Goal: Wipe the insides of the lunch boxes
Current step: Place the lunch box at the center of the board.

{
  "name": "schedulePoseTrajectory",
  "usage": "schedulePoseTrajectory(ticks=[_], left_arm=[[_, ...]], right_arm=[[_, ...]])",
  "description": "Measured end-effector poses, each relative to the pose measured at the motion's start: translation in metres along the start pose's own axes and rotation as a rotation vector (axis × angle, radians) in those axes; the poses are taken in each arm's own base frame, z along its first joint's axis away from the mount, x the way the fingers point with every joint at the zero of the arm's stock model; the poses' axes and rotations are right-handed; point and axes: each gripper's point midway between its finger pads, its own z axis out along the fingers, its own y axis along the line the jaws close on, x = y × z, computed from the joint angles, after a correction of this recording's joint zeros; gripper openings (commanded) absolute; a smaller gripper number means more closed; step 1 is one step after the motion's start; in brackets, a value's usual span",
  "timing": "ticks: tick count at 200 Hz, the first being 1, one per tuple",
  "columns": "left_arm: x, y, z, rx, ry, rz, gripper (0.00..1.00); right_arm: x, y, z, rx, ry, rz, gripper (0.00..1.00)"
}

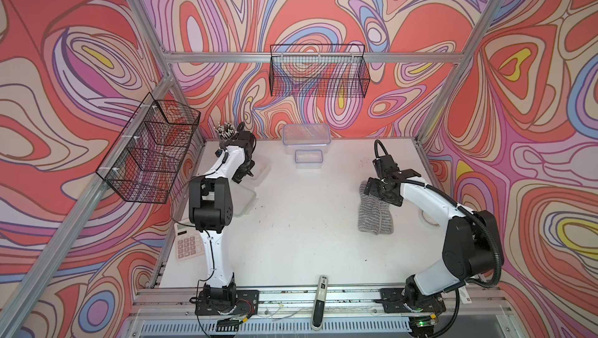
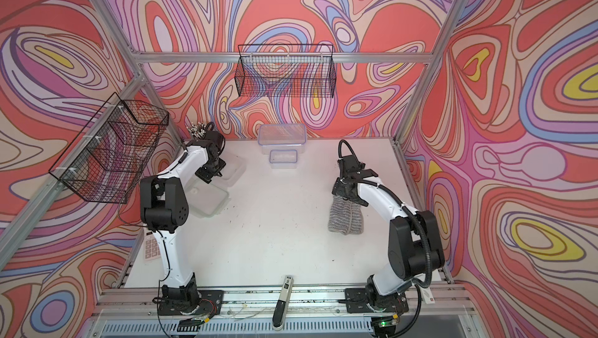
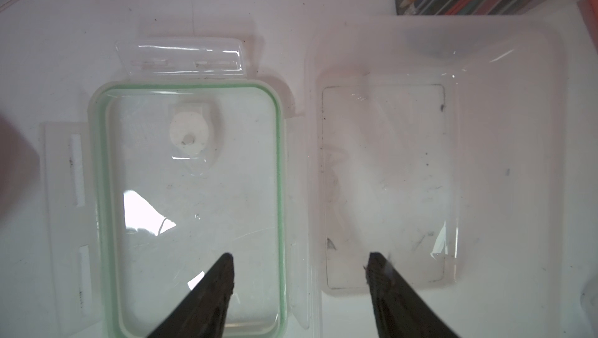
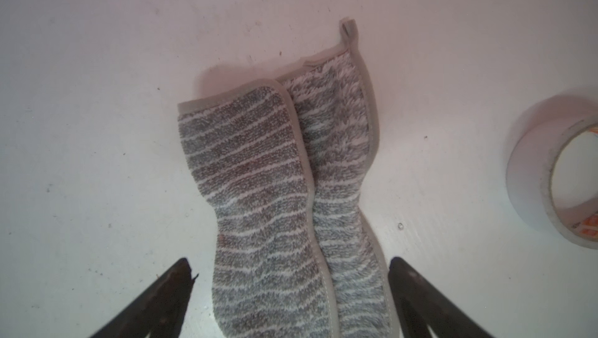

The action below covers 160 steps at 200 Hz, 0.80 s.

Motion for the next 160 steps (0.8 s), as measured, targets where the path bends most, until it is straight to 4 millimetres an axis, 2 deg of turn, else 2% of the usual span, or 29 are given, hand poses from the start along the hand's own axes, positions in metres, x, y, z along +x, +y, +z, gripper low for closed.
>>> schedulePoseTrajectory(ticks=[35,54,83,110,130,160], left_arm=[[0.006,-0.001,-0.014,0.068,0.019,0.039,0.72],[0.014,-0.014,-0.030,0.154,0.027,0.106,0.73],[0.045,-0.066,-0.071,0.377,0.035,0.286,0.74],[0.094,-0.123,-0.102,0.629,0.113,0.456,0.75],[0.113,-0.149,-0.100,0.733,0.156,0.510,0.76],[0.131,-0.170,-0.070,0.793,0.194,0.540,0.77]], right_arm=[[-0.015,0.033,-0.011,-0.170,-0.034,-0.014,0.98],[-0.022,0.058,-0.016,-0.299,-0.047,-0.023,0.98],[-0.041,0.104,-0.014,-0.484,-0.053,-0.037,0.96],[-0.057,0.148,0.005,-0.645,-0.043,-0.036,0.95],[-0.059,0.172,0.024,-0.744,-0.019,-0.015,0.94],[-0.063,0.198,0.050,-0.867,-0.004,0.032,0.89]])
